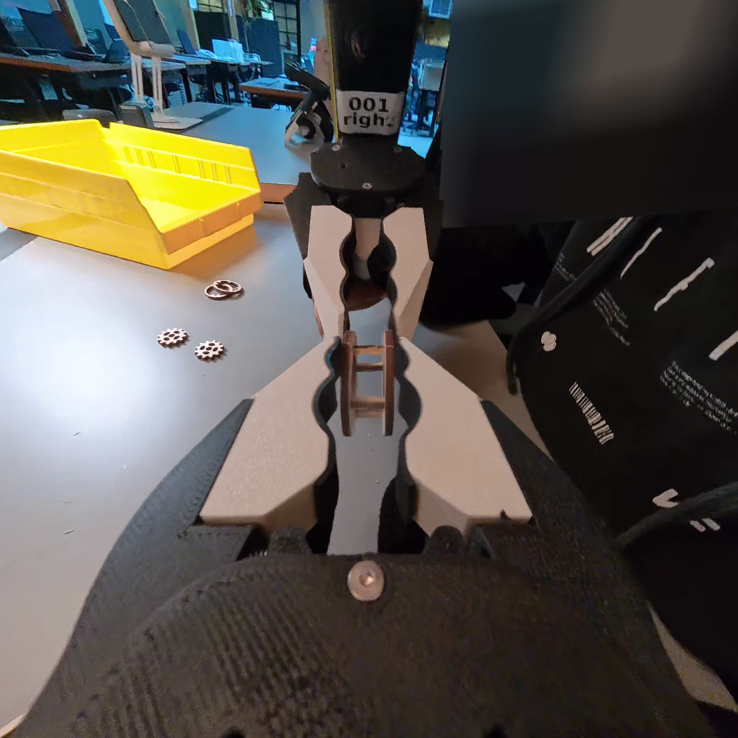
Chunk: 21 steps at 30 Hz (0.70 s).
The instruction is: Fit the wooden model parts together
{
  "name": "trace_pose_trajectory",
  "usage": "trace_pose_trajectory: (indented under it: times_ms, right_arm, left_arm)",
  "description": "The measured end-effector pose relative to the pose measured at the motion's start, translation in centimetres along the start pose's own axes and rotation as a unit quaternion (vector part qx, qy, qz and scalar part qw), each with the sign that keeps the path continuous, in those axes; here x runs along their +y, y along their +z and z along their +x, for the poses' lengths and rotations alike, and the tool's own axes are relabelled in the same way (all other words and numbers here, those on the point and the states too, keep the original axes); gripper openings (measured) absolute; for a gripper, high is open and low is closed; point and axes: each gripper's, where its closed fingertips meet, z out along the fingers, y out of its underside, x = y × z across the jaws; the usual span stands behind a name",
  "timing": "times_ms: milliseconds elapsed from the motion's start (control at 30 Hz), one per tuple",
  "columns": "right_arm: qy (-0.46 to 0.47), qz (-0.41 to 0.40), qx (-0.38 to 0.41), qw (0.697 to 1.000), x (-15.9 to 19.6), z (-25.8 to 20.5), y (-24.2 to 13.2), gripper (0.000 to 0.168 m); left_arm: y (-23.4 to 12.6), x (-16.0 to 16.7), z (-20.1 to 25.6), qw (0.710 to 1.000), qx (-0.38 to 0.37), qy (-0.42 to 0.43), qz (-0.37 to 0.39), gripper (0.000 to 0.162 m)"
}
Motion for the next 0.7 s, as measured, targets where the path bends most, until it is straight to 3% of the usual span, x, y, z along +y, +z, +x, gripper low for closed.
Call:
trace_pose_trajectory:
  times_ms: [400, 533, 700]
  right_arm:
    - [-0.008, 0.041, -0.002, 0.999, -0.6, 0.1, -0.1, 0.019]
    - [-0.037, 0.042, 0.017, 0.998, -0.1, 0.5, -0.2, 0.030]
    - [-0.096, 0.050, 0.025, 0.994, -0.4, -0.2, -0.1, 0.021]
  left_arm:
    - [-0.2, -0.4, -0.1, 1.000, 0.008, -0.012, 0.014, 0.022]
    - [-0.4, -1.0, 0.0, 0.999, -0.004, 0.022, 0.036, 0.022]
    - [-0.6, -1.6, 0.7, 0.995, -0.008, 0.085, 0.057, 0.022]
